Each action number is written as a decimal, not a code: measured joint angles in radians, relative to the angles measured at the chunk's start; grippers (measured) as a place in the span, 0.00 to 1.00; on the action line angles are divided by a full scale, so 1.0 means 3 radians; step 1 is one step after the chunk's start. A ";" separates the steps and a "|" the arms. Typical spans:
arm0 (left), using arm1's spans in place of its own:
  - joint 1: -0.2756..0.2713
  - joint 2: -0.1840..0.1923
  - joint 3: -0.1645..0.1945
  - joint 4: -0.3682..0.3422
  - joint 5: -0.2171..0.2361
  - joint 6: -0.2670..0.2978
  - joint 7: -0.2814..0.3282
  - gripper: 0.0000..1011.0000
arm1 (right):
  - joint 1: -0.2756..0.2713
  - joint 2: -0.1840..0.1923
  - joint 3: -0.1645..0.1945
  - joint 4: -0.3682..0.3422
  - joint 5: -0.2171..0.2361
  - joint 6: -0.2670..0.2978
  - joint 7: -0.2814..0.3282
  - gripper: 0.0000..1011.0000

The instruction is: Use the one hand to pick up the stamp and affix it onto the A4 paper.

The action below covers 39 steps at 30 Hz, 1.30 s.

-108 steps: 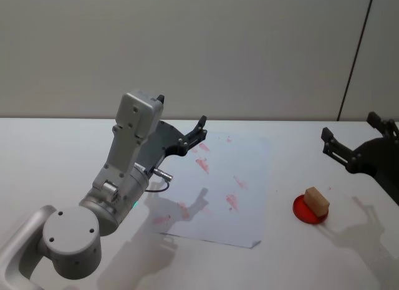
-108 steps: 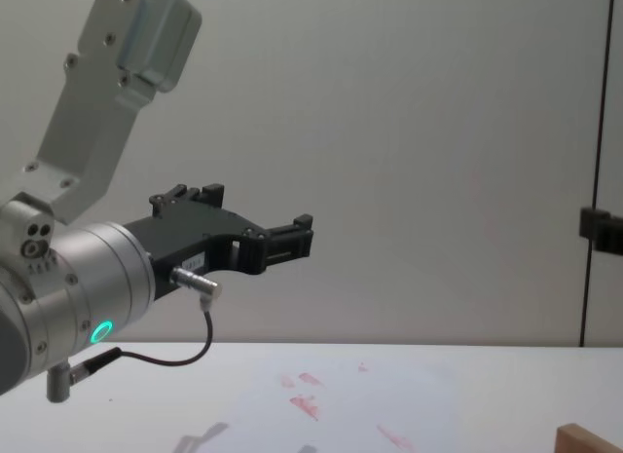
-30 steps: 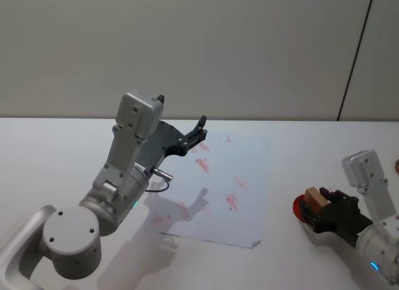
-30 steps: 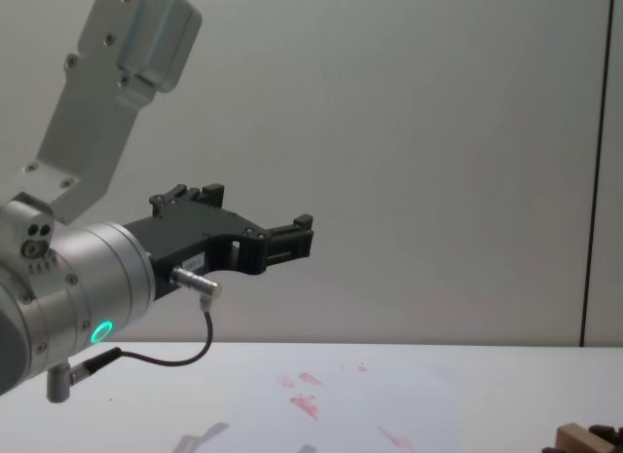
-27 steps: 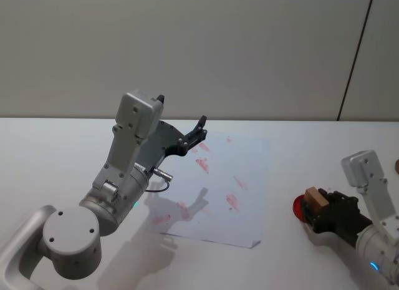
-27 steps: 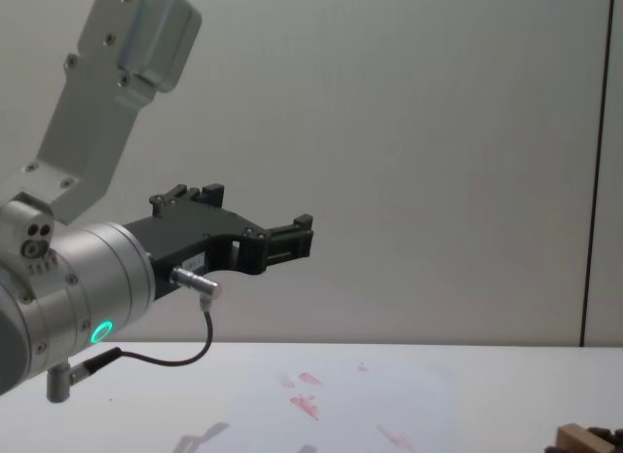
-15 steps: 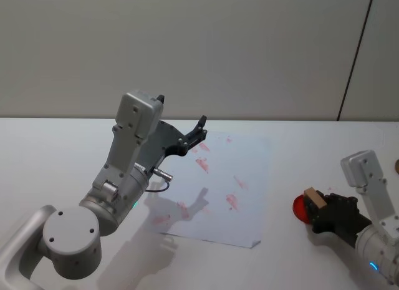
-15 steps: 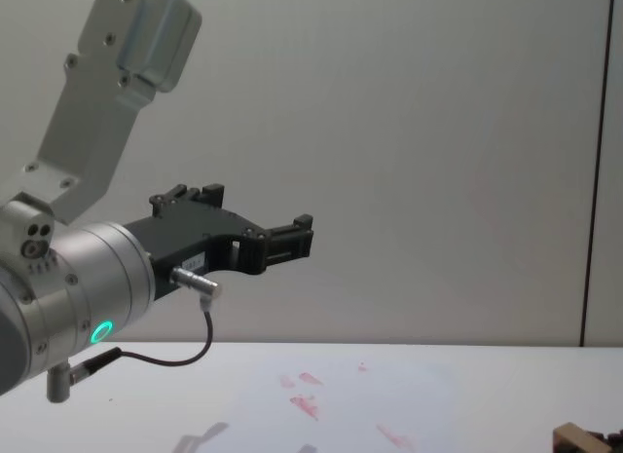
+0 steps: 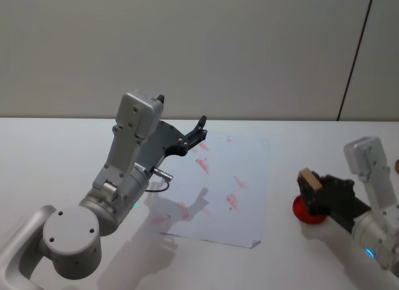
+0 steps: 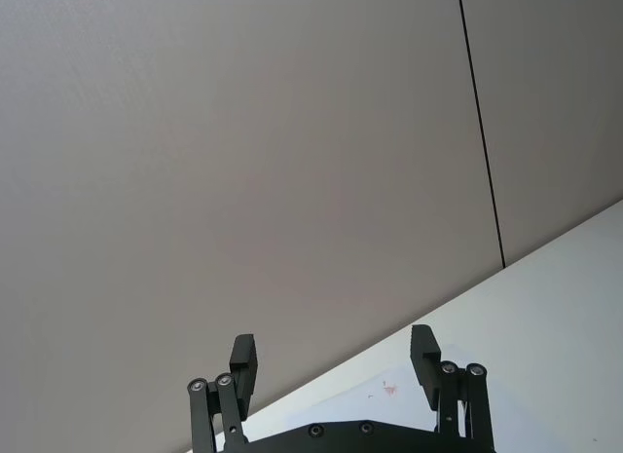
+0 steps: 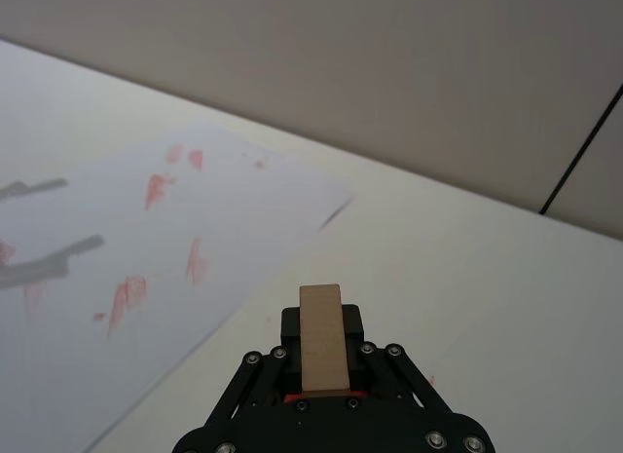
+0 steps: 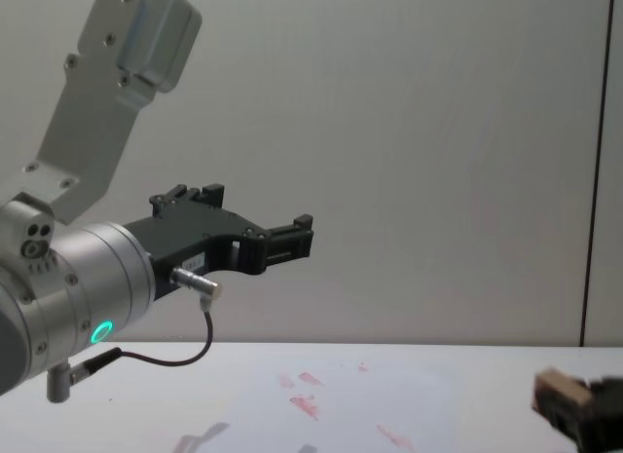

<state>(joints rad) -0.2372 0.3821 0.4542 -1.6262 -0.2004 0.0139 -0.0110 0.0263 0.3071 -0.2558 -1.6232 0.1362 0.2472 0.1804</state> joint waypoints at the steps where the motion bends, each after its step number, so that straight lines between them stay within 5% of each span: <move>1: 0.0000 0.0000 0.0000 0.0000 0.0000 0.0000 0.0000 0.99 | 0.0012 -0.0009 0.0000 -0.0012 0.0008 -0.0013 0.0005 0.22; 16: 0.0000 0.0000 0.0000 0.0000 0.0000 0.0000 0.0000 0.99 | 0.0380 -0.0321 -0.0131 0.0121 -0.0006 -0.0135 0.0271 0.22; 39: 0.0000 0.0000 0.0000 0.0000 0.0000 0.0000 0.0000 0.99 | 0.0926 -0.0696 -0.0382 0.1017 -0.0818 -0.0026 0.0444 0.22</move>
<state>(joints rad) -0.2372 0.3821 0.4542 -1.6262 -0.2004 0.0138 -0.0109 0.3039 0.0983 -0.3704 -1.3182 -0.1093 0.2392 0.3136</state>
